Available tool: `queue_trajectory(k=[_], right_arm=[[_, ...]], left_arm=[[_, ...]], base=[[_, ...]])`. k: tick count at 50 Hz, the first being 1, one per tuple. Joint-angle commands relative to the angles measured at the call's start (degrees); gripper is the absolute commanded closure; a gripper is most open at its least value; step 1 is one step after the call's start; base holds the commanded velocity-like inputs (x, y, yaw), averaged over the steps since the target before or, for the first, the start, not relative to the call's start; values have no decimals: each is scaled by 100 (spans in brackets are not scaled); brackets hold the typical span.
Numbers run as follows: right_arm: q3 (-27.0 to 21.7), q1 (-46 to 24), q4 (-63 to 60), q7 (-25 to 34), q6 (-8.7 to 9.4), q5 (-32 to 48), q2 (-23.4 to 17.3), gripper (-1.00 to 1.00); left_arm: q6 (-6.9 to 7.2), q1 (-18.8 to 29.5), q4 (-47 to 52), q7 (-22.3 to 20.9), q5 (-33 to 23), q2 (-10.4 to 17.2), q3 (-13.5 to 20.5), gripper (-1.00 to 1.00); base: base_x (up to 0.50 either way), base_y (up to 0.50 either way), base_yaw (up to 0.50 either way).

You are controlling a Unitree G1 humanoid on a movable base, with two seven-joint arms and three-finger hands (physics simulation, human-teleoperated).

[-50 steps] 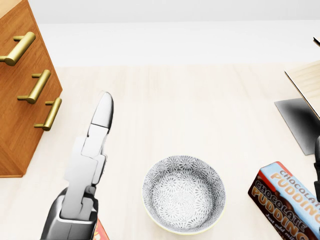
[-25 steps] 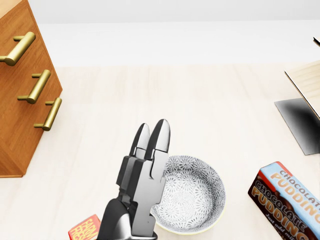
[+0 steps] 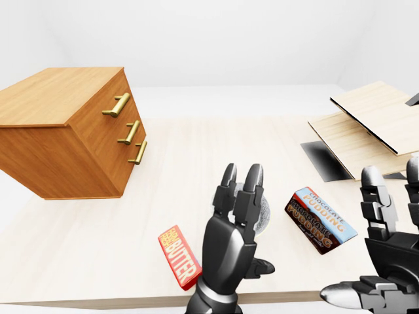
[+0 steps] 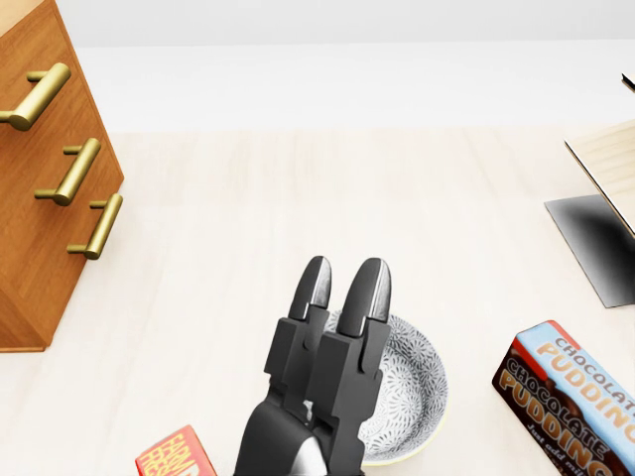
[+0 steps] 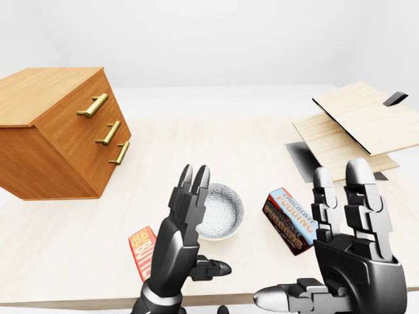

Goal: Close the top drawer of the cabinet and put the bowl on top of it.

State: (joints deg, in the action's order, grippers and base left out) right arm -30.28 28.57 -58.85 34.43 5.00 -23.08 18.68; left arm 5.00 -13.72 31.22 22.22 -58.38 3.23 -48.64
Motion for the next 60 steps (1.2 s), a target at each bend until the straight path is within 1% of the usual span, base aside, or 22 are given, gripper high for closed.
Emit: queue_trajectory(k=[1, 3, 10, 15, 19, 23, 27, 28, 29, 32, 43, 48, 51, 60], right_arm=[[-53, -23, -11, 53, 0, -15, 38, -100], [-41, -19, -4, 56, 0, -4, 42, -100], [-15, 10, 15, 80, 0, 5, 47, -100], [-21, -1, 19, 80, 0, 4, 43, -100], [-13, 5, 17, 84, 0, 6, 44, -100], [-3, -6, 19, 68, 0, 14, 35, -100], [23, 2, 12, 59, 0, 29, 33, -100], [23, 2, 9, 53, 0, 29, 30, -100], [31, 6, 11, 58, 0, 41, 32, -100], [29, 2, 11, 49, 0, 29, 19, -100], [13, -1, -12, 50, 0, 18, 37, -100], [32, -10, -14, 12, 0, 28, 23, -100], [46, 5, -18, 17, 0, 34, 29, -100], [10, -2, -27, 18, 0, -14, 19, -100]], left_arm=[[0, 70, -297, 157, -408, -153, -22, -100], [0, 92, -347, 188, -508, -191, 2, -100], [0, 166, -642, 212, -504, -283, 186, -100], [0, 156, -585, 210, -683, -330, 162, -100], [0, 208, -678, 239, -778, -379, 228, -100], [0, 199, -679, 176, -856, -398, 228, -100], [0, 240, -898, 171, -1030, -453, 296, -100], [0, 269, -899, 148, -974, -465, 329, -100], [0, 289, -912, 171, -1044, -491, 370, -100], [0, 284, -942, 110, -1043, -508, 389, -100], [0, 392, -1422, 135, -1214, -626, 606, -100], [0, 441, -1540, 136, -1184, -671, 766, -100], [0, 435, -1745, 169, -1208, -692, 787, -100], [0, 457, -1871, 151, -1328, -735, 853, -100]], base=[[0, 0, 0], [0, 0, 0], [0, 0, 0], [0, 0, 0], [0, 0, 0], [0, 0, 0], [0, 0, 0], [0, 0, 0], [0, 0, 0], [0, 0, 0], [0, 0, 0], [0, 0, 0], [0, 0, 0], [0, 0, 0]])
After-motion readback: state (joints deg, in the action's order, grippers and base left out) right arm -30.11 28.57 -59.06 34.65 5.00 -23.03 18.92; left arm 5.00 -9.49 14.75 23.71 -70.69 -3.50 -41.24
